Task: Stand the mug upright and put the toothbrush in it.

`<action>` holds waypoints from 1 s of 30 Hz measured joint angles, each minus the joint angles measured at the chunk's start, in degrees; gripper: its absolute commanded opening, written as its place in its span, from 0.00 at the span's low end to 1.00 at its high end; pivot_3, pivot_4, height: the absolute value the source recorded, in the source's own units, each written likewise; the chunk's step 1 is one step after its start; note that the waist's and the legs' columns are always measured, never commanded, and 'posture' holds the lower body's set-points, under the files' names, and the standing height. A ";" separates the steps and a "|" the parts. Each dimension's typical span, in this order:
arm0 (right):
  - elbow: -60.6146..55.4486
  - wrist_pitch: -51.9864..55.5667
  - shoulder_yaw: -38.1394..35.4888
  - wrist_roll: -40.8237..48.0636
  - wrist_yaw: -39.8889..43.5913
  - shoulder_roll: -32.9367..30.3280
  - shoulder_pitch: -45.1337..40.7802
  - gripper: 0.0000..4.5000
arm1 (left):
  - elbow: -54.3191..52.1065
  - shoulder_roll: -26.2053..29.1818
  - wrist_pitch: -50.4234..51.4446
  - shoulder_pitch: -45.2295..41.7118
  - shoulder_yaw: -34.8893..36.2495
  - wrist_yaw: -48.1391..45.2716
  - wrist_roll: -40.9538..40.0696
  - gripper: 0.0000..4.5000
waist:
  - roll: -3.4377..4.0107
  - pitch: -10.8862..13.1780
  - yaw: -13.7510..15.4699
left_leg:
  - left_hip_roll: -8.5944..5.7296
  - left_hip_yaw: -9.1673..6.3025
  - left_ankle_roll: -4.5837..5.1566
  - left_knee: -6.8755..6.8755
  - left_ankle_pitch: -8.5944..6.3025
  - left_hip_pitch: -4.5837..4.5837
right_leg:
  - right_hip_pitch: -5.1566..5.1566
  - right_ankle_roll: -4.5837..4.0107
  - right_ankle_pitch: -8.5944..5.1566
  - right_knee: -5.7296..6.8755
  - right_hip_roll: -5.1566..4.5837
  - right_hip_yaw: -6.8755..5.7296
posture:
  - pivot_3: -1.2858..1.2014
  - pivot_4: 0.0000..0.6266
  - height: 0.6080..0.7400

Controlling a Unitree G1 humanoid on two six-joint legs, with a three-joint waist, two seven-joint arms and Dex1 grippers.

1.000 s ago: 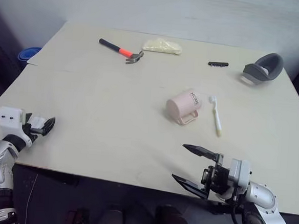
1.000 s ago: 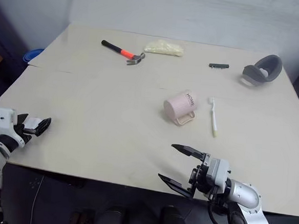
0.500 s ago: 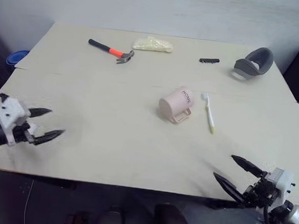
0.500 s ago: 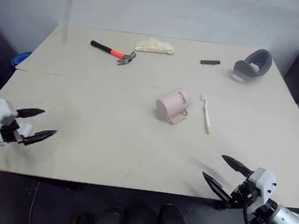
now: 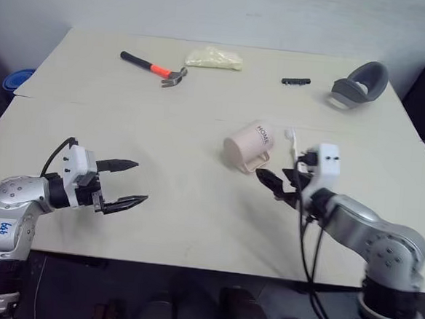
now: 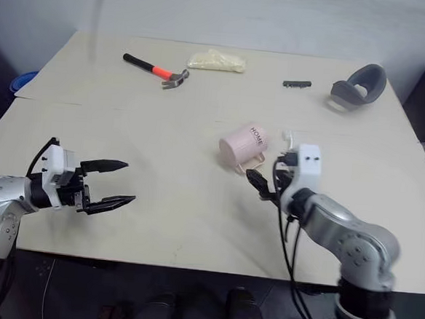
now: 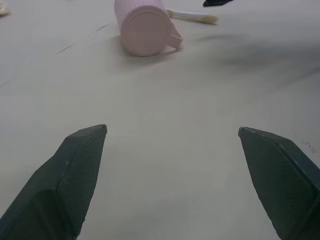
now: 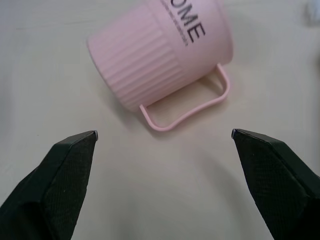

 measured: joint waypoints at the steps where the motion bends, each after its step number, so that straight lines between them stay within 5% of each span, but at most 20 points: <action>1: 2.20 1.78 -0.37 -1.47 -3.37 1.91 -2.13 1.00 | -0.40 -0.15 0.18 0.13 0.02 0.11 -0.01 0.99 | 0.00 0.00 -0.05 | -0.04 0.01 0.05 0.01 0.00 0.00 | 0.00 0.01 0.00 0.00 -0.05 0.01 | 0.52 0.24 1.00; 6: 12.05 2.10 -5.91 -6.38 -12.67 11.58 -9.77 1.00 | -2.35 -0.45 0.69 0.96 0.43 0.54 -0.35 0.99 | 0.00 0.00 -0.18 | -0.07 0.02 0.18 0.01 -0.04 -0.01 | -0.03 0.03 0.02 0.04 -0.04 -0.01 | 0.52 0.24 1.00; 9: 17.26 0.04 -8.55 -8.73 -14.45 15.04 -13.68 0.87 | -4.32 -0.57 0.81 2.56 0.80 1.16 -0.44 1.00 | 0.00 0.00 -0.60 | -0.05 0.07 0.19 -0.04 -0.03 0.03 | -0.03 0.03 0.02 0.10 -0.02 0.03 | 0.52 0.24 1.00; 21: 24.43 4.24 -9.62 -14.18 -9.71 18.55 -19.99 0.00 | -8.38 -1.00 0.94 5.13 1.53 4.02 -0.57 1.00 | -0.06 -0.04 -2.09 | 0.06 0.11 0.20 -0.32 -0.01 0.25 | 0.05 0.02 0.01 0.11 0.12 0.06 | 0.52 0.24 1.00; 26: 24.73 0.90 -4.33 -14.89 4.09 15.04 -17.65 0.00 | -8.46 -1.00 0.95 7.04 3.39 4.93 -0.60 1.00 | -0.02 -0.01 -1.91 | 0.03 0.15 0.22 -0.34 -0.03 0.17 | 0.03 0.01 0.01 -0.03 0.09 0.06 | 0.52 0.24 1.00; 30: 22.18 -16.89 8.61 -22.52 24.16 8.99 -14.97 0.00 | -8.46 -1.55 1.35 7.27 4.80 6.49 -1.45 1.00 | 0.01 0.01 -1.95 | 0.00 0.21 0.24 -0.33 -0.04 0.16 | -0.01 0.04 0.02 -0.04 0.10 0.11 | 0.52 0.24 1.00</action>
